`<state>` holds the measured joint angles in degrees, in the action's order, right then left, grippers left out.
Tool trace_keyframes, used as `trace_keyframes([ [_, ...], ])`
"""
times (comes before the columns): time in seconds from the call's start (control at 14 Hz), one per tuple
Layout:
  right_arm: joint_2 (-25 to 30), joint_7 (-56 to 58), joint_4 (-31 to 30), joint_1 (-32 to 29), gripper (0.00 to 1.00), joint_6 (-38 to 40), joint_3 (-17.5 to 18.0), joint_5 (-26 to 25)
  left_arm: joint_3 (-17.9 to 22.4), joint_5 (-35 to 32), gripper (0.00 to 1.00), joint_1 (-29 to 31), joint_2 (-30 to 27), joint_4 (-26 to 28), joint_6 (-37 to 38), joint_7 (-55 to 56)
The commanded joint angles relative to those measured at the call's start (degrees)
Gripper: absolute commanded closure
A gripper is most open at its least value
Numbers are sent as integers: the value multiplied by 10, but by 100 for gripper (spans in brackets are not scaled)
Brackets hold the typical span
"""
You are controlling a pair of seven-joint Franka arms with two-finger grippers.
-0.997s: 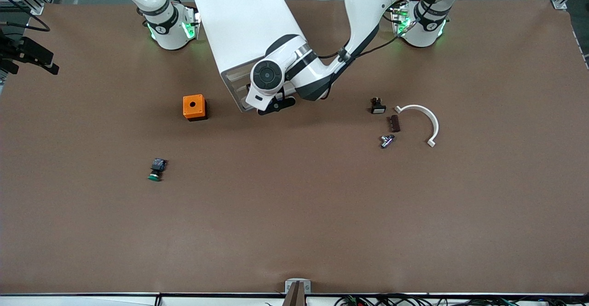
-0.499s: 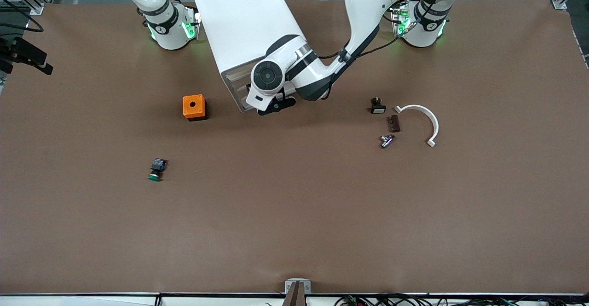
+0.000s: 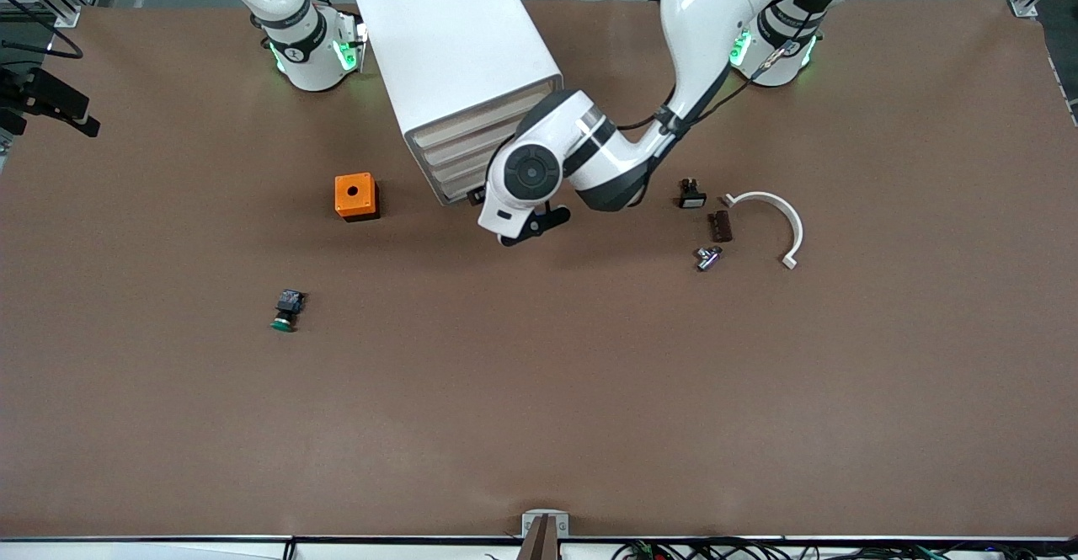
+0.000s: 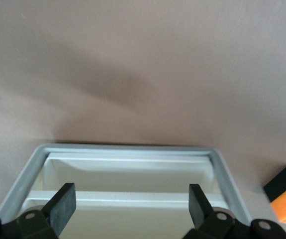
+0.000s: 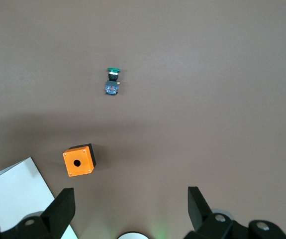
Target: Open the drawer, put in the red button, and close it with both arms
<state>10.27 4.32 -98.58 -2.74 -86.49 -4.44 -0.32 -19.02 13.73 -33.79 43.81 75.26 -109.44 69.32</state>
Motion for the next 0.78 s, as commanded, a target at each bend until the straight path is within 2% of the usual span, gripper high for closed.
trace_keyframes([
  [0.0,12,1,-9,-8,0,-1,6,1,0,3,0,31,-28,12,5,3],
  [0.36,12,-13,-6,-9,0,1,5,2,1,2,0,95,-47,13,5,3],
  [0.71,10,-12,-4,-11,0,3,3,3,0,-73,0,130,-47,12,5,2],
])
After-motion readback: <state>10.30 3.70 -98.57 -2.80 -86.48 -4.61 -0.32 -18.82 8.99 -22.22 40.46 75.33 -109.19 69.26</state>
